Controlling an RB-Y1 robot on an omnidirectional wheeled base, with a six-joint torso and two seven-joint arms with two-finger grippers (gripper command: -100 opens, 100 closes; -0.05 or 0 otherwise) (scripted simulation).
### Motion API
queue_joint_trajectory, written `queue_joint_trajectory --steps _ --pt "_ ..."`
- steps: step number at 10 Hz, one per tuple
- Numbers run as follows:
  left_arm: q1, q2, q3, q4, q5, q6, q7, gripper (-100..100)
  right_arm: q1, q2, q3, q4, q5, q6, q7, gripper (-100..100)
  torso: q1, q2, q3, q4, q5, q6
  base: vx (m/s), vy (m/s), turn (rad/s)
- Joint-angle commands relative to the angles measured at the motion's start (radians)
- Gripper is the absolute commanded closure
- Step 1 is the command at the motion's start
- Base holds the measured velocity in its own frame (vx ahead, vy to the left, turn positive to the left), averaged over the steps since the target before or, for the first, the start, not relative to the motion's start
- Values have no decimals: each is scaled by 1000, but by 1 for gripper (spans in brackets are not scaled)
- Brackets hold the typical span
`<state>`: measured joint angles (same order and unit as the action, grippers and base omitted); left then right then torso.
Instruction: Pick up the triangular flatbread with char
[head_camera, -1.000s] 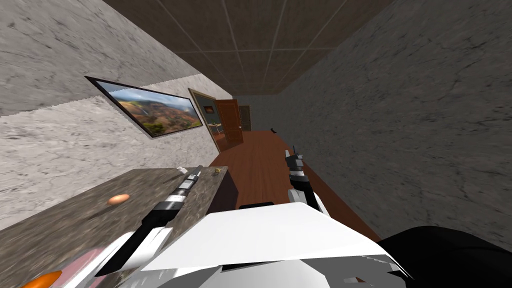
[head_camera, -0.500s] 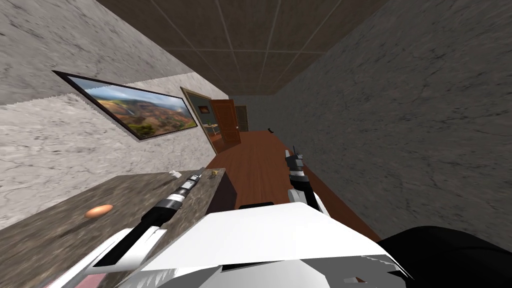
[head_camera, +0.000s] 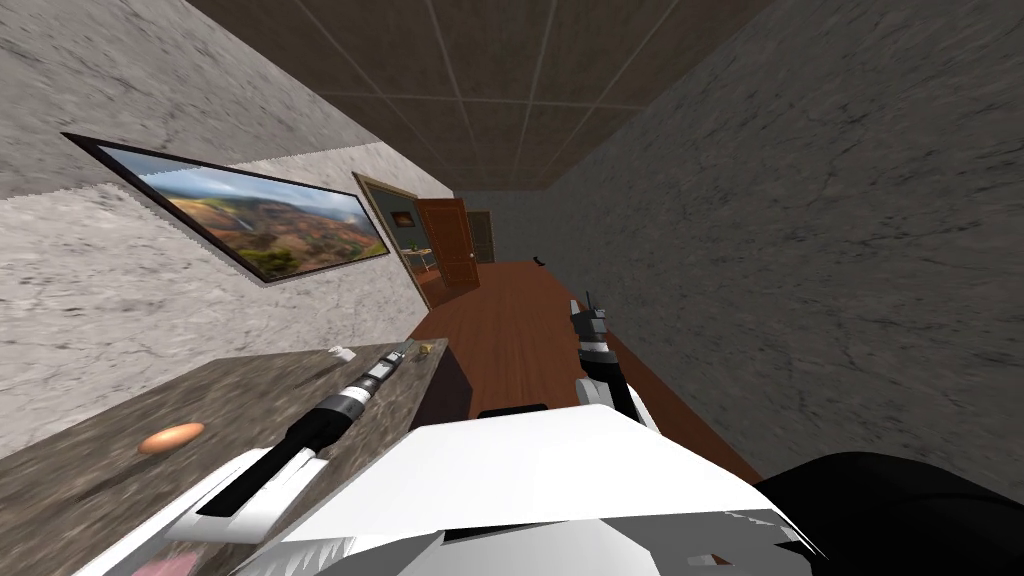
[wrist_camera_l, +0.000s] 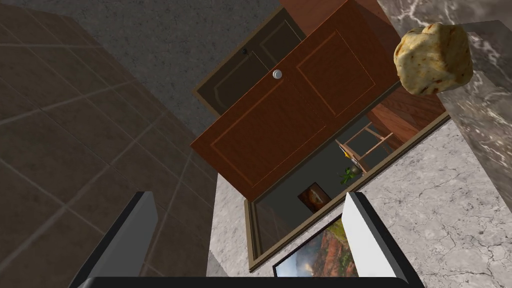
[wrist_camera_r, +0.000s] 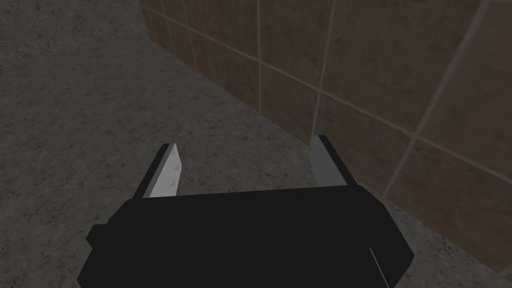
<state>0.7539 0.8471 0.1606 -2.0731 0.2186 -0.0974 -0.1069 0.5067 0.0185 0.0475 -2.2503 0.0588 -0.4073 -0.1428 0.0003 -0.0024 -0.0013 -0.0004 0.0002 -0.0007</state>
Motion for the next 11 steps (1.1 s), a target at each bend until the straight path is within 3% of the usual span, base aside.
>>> queue_joint_trajectory --steps 1,2,3,4,5,6,7,8,9,10,11 --pt "-1 44 -20 -2 17 50 8 -100 0 0 0 0 0 0 0 0 0 0 0 0 0 0 17 -4 -62" --pt "-1 44 -20 -2 17 55 8 -100 0 0 0 0 0 0 0 0 0 0 0 0 0 0 17 -2 -31" --pt "1 84 -36 -6 33 95 16 -100 0 0 0 0 0 0 0 0 0 0 0 0 0 0 21 -3 -52" --pt "1 84 -36 -6 33 100 16 -100 0 0 0 0 0 0 0 0 0 0 0 0 0 0 19 -3 -25" --pt "3 124 -52 -11 49 141 25 -100 0 0 0 0 0 0 0 0 0 0 0 0 0 0 25 -6 -58" --pt "3 124 -52 -11 49 146 25 -100 0 0 0 0 0 0 0 0 0 -1 0 0 0 0 22 -3 -25" --pt "5 163 -69 -16 66 183 33 -100 0 0 0 0 0 0 0 0 0 0 0 0 0 0 29 -1 -33" --pt "5 163 -69 -16 66 191 33 -100 0 0 0 0 0 0 0 0 0 -1 0 0 0 0 27 -2 -29" --pt "6 201 -86 -22 82 229 42 -100 0 0 0 0 0 0 0 0 0 -1 0 0 0 0 33 -4 -52" --pt "6 201 -86 -22 82 235 42 -100 0 0 0 0 0 0 0 0 0 -1 -1 0 0 0 26 -1 -23" --pt "7 238 -103 -28 98 276 51 -100 0 0 0 0 0 0 0 0 0 -1 0 0 0 0 31 3 -42"
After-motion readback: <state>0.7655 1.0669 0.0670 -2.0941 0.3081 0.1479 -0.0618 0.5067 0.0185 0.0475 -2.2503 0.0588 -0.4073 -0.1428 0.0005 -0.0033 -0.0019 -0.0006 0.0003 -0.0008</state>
